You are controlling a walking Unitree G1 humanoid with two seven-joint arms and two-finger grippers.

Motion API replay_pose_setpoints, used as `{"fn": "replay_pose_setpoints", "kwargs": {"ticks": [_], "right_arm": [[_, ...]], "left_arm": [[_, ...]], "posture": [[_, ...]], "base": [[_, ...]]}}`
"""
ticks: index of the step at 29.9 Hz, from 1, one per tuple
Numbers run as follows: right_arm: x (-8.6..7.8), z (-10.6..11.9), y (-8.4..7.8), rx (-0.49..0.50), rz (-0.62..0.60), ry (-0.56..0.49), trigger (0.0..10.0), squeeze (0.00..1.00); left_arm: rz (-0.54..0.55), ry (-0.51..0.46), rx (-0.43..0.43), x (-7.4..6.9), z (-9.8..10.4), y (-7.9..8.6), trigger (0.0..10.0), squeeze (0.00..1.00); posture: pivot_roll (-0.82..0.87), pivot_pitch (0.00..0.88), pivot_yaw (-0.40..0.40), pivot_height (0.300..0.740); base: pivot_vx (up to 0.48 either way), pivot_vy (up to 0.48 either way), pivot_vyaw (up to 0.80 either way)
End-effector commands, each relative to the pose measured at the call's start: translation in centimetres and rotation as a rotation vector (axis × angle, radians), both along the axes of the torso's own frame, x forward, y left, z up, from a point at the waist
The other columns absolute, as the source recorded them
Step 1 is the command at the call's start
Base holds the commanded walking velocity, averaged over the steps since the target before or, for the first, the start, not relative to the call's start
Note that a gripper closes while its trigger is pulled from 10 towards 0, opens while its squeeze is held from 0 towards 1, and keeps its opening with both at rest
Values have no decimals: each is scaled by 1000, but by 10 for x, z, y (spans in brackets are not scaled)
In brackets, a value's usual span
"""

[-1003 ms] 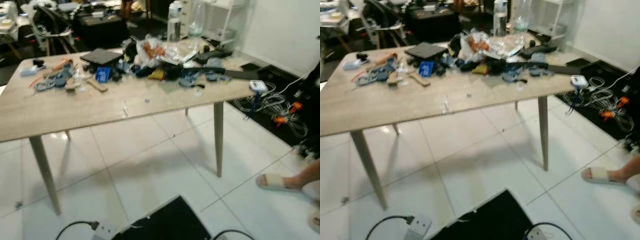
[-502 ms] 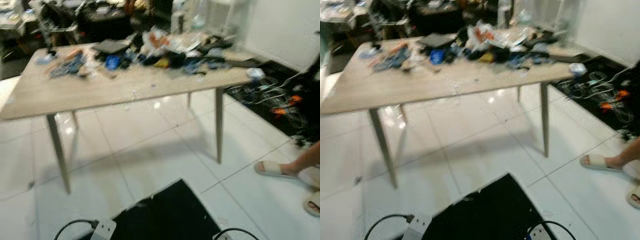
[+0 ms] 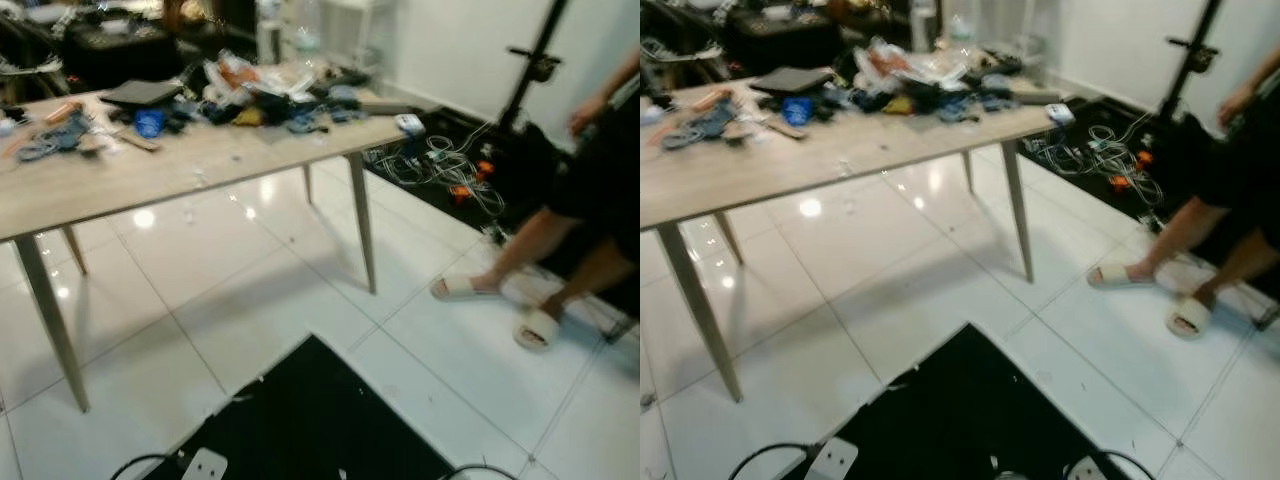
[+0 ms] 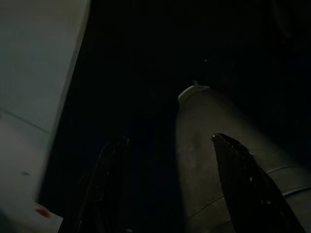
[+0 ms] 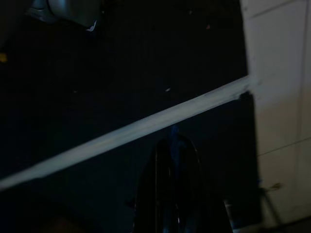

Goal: Picking trash to rubbish bin

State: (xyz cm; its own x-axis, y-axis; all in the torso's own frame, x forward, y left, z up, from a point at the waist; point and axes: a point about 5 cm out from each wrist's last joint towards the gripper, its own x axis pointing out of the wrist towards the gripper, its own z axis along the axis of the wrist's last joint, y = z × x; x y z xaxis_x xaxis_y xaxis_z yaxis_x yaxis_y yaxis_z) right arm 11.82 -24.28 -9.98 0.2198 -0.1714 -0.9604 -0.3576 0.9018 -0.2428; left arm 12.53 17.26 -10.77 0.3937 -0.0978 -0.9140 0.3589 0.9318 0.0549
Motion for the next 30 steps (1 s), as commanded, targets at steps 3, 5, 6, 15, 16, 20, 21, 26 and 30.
{"fn": "replay_pose_setpoints", "kwargs": {"ticks": [3, 5, 6, 15, 16, 20, 21, 26, 30], "right_arm": [[-1, -2, 7, 11, 2, 4, 10000, 0], [-2, -3, 10, 13, 7, 7, 10000, 0], [-3, -3, 11, 13, 9, 9, 10000, 0], [-17, -8, 14, 9, 16, 35, 10000, 0], [-21, -9, 14, 7, 15, 40, 10000, 0], [-26, -10, 12, -1, 16, 45, 10000, 0], [-28, -10, 11, -5, 17, 47, 10000, 0], [-30, -10, 9, -17, 18, 44, 10000, 0], [-25, -9, 8, -23, 15, 31, 10000, 0]], "left_arm": [[4, 20, 3, -4, -2, 0, 10000, 0], [3, 21, 3, -5, -2, 0, 10000, 0], [2, 22, 3, -5, -2, 0, 10000, 0], [-7, 25, 6, -6, -2, 0, 10000, 0], [-15, 25, 8, -6, -2, 0, 10000, 0], [-22, 24, 10, -5, -2, 0, 10000, 0], [-26, 24, 11, -5, -2, 0, 10000, 0], [-41, 24, 15, -4, -1, 1, 10000, 0], [-51, 27, 18, -5, -1, 2, 10000, 0]], "posture": [[-144, 44, 69, 740], [-142, 44, 67, 740], [-141, 43, 66, 740], [-146, 38, 63, 740], [-148, 37, 63, 740], [-151, 36, 65, 740], [-151, 36, 65, 740], [-154, 37, 72, 740], [-169, 39, 83, 740]], "base": [[0, 0, -785], [0, 0, -781], [0, 0, -781], [0, 0, -783], [0, 0, -781], [0, 0, -781], [0, 0, -781], [0, 0, -784], [0, 0, -781]]}}
